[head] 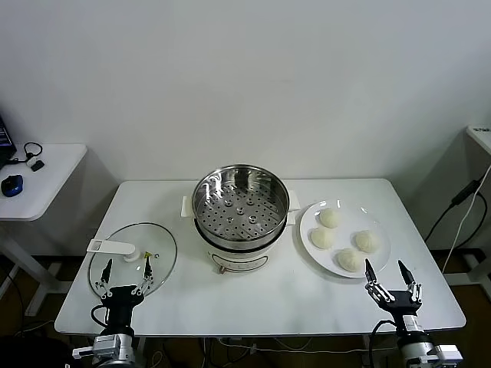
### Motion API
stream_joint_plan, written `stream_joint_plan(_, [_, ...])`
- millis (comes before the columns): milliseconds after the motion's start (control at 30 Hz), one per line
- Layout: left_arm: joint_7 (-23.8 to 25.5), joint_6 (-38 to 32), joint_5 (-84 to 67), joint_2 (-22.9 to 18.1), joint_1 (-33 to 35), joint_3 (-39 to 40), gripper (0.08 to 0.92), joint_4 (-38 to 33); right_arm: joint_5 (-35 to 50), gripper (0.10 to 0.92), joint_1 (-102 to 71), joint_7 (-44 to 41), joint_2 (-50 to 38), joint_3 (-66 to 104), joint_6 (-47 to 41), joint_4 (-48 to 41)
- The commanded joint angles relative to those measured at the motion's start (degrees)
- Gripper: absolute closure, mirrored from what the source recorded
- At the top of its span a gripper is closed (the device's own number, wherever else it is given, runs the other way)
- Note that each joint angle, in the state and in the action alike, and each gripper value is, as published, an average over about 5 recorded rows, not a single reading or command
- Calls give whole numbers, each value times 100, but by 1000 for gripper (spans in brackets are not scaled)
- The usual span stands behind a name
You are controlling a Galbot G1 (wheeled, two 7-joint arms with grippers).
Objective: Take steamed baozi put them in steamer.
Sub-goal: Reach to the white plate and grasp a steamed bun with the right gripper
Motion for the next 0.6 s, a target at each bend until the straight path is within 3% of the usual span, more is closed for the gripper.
stream_joint_plan(33, [62, -74, 13, -52, -2, 6, 177, 16, -316, 203, 517, 132, -163, 228, -884, 79])
stream_joint_plan(367, [97, -112, -10, -32, -9, 42, 177, 8, -481, 203, 1491, 103, -1058, 3, -2379, -191])
stream_joint_plan(600, [136, -166, -12, -25, 18, 60, 177, -9, -507, 203, 2353, -176, -1530, -472, -2878, -690])
